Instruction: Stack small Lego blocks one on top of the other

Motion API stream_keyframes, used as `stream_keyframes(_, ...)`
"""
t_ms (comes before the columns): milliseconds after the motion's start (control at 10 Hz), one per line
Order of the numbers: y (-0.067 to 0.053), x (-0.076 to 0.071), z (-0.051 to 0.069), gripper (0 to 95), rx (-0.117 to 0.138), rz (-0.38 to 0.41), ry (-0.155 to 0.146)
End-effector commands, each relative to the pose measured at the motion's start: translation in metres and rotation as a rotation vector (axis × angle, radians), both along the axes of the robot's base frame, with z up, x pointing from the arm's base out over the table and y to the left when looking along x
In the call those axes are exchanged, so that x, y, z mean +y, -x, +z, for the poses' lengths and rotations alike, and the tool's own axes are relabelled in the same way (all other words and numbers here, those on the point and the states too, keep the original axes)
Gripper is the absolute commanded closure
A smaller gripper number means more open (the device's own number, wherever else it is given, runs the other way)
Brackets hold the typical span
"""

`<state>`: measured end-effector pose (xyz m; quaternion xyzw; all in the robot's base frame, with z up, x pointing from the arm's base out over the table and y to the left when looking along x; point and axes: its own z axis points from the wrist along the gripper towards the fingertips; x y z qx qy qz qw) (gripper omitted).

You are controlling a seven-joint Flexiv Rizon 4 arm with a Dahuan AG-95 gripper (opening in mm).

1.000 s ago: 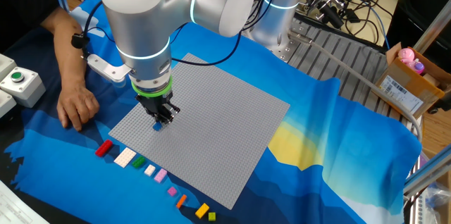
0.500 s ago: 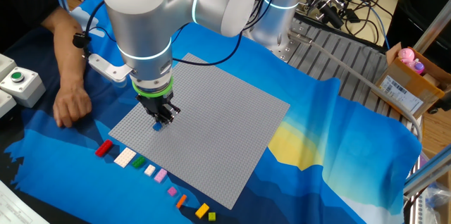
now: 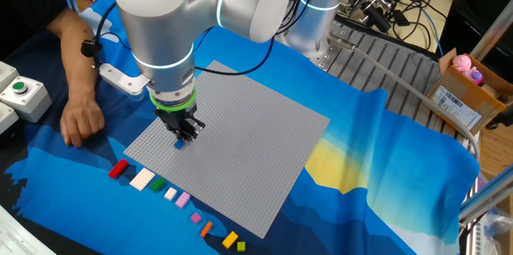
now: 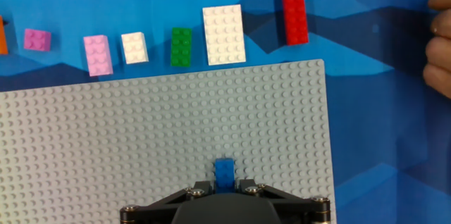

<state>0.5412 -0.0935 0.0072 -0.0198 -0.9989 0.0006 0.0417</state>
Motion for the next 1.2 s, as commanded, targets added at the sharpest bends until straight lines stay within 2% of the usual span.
stream_keyframes(100,0.0005,0.0009,-0.0027,95.0,-0.002,-0.007,0.003)
stream_keyframes(400,0.0009,0.0018,-0.0028,95.0,-0.002,-0.024,0.003)
stream_keyframes(1200,0.0009,0.0024,-0.0044,95.0,-0.004,-0.013,0.012)
